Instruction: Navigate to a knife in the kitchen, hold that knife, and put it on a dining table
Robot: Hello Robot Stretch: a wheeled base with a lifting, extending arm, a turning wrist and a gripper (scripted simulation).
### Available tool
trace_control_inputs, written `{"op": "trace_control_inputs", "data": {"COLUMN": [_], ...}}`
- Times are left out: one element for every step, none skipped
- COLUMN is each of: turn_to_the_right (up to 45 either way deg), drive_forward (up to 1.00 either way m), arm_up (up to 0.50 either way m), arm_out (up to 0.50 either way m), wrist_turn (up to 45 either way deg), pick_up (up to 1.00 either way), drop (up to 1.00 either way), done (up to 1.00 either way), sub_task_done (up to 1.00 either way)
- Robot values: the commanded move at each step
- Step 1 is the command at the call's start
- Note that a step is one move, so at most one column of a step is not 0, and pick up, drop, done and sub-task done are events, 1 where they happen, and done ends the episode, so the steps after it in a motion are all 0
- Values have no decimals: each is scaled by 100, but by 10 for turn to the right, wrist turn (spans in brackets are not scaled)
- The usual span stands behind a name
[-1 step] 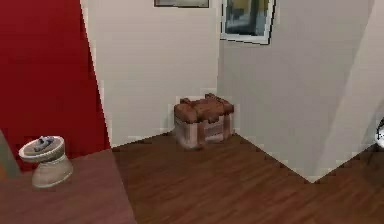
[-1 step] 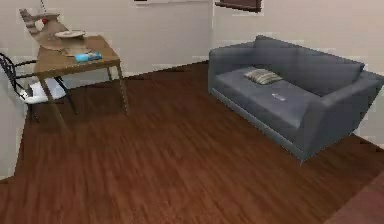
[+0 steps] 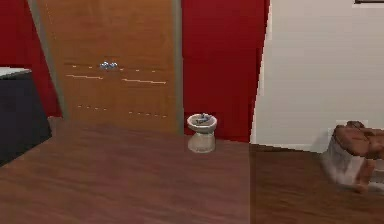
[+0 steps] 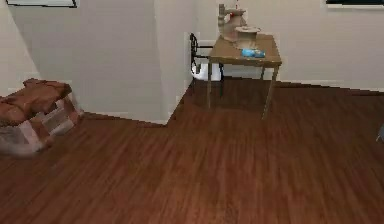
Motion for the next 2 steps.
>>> {"op": "trace_control_inputs", "data": {"turn_to_the_right": [-450,-270], "drive_forward": [0,0], "arm_up": [0,0], "arm_out": [0,0], "wrist_turn": [0,0], "pick_up": [0,0], "drop": [0,0], "done": [0,0], "sub_task_done": [0,0]}}
